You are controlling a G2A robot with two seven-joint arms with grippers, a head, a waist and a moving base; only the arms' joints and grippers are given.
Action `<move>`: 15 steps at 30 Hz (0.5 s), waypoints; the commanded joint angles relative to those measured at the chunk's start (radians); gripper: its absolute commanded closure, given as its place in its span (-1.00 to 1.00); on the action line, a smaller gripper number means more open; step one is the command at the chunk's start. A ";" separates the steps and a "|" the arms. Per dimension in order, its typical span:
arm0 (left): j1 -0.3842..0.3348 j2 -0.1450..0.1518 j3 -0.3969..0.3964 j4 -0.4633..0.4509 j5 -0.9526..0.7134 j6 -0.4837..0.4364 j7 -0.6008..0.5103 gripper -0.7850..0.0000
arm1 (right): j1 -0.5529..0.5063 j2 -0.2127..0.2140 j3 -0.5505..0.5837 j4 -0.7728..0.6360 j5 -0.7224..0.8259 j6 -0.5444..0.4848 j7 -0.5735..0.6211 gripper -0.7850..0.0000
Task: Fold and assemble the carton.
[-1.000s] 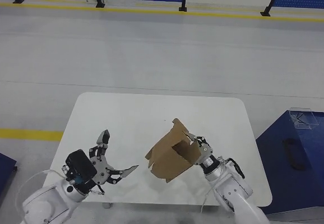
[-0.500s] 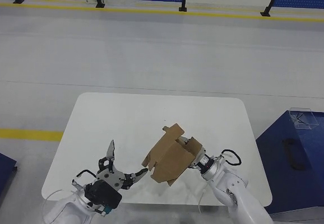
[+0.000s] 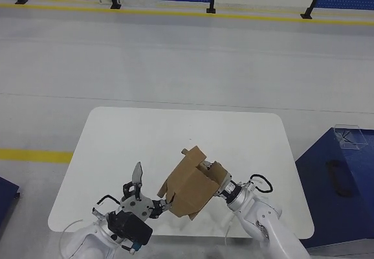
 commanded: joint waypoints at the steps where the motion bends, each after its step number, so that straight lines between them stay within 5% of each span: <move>1: -0.003 -0.003 0.005 0.001 0.005 0.008 0.004 -0.68 | -0.001 -0.001 -0.003 -0.004 -0.006 0.001 -0.003 1.00; 2: -0.004 -0.005 0.007 0.003 0.007 0.011 0.004 -0.30 | -0.002 -0.002 -0.005 -0.007 -0.010 0.001 -0.004 1.00; 4: -0.007 -0.008 0.007 0.005 0.014 0.023 0.003 0.07 | -0.003 -0.003 -0.007 -0.010 -0.014 -0.001 -0.008 1.00; 10: -0.006 -0.014 0.003 0.007 0.012 0.032 0.009 0.46 | -0.004 -0.007 -0.017 -0.015 -0.036 -0.007 -0.011 1.00; 12: -0.004 -0.016 0.002 0.007 0.015 0.033 0.009 1.00 | -0.006 -0.008 -0.020 -0.016 -0.044 -0.010 -0.009 1.00; 15: 0.001 -0.019 0.001 0.009 0.030 0.049 0.007 1.00 | -0.009 -0.009 -0.023 -0.018 -0.068 -0.015 -0.006 1.00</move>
